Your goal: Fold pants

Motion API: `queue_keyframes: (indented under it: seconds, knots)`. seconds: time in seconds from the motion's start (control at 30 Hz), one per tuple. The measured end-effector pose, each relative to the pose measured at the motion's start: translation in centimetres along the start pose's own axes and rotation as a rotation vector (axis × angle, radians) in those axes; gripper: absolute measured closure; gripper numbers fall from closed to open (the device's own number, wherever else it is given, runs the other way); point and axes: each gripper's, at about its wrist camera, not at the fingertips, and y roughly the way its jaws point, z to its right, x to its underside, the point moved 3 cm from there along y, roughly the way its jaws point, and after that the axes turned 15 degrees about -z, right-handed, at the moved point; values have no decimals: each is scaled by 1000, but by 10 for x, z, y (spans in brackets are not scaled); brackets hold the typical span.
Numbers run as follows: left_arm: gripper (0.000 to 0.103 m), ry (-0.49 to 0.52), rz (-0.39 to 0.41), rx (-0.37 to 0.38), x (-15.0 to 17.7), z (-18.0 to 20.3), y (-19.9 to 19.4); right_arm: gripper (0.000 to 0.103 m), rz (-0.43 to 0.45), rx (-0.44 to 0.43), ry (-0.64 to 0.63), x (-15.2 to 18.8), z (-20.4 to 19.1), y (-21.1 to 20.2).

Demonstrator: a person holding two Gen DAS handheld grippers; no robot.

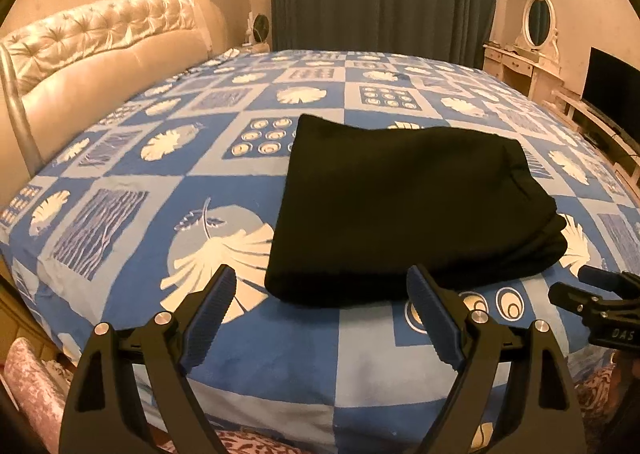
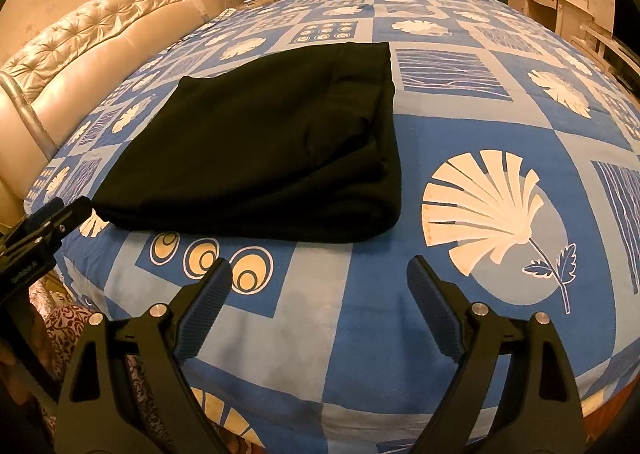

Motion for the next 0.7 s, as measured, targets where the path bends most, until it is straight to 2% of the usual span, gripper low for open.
queue_keyframes:
  seconds: [0.13, 0.27, 0.37, 0.43, 0.5, 0.53, 0.57, 0.63, 0.7]
  knots:
    - [17, -5, 24, 65, -5, 2, -7, 14, -3, -4, -3, 0, 0, 0]
    - [17, 9, 49, 93, -11, 6, -14, 14, -10, -10, -1, 0, -1, 1]
    - [17, 0, 40, 171, -15, 6, -15, 14, -18, -12, 0, 1, -1, 2]
    - [14, -44, 26, 109, -18, 3, -13, 14, -23, -14, 3, 2, 0, 3]
    - [14, -68, 19, -9, -22, -1, -11, 14, -29, -16, 7, 2, 0, 5]
    - [14, -69, 39, -94, -24, -2, -12, 14, -31, -17, 9, 3, 1, 5]
    - [14, -62, 56, -138, -26, -3, -12, 14, -34, -17, 10, 3, 1, 6]
    - [13, -66, 94, -164, -31, -7, -12, 14, -46, -20, 12, 4, 2, 9]
    - [14, -95, 90, -160, -38, -13, -9, 14, -57, -27, 21, 4, 3, 11]
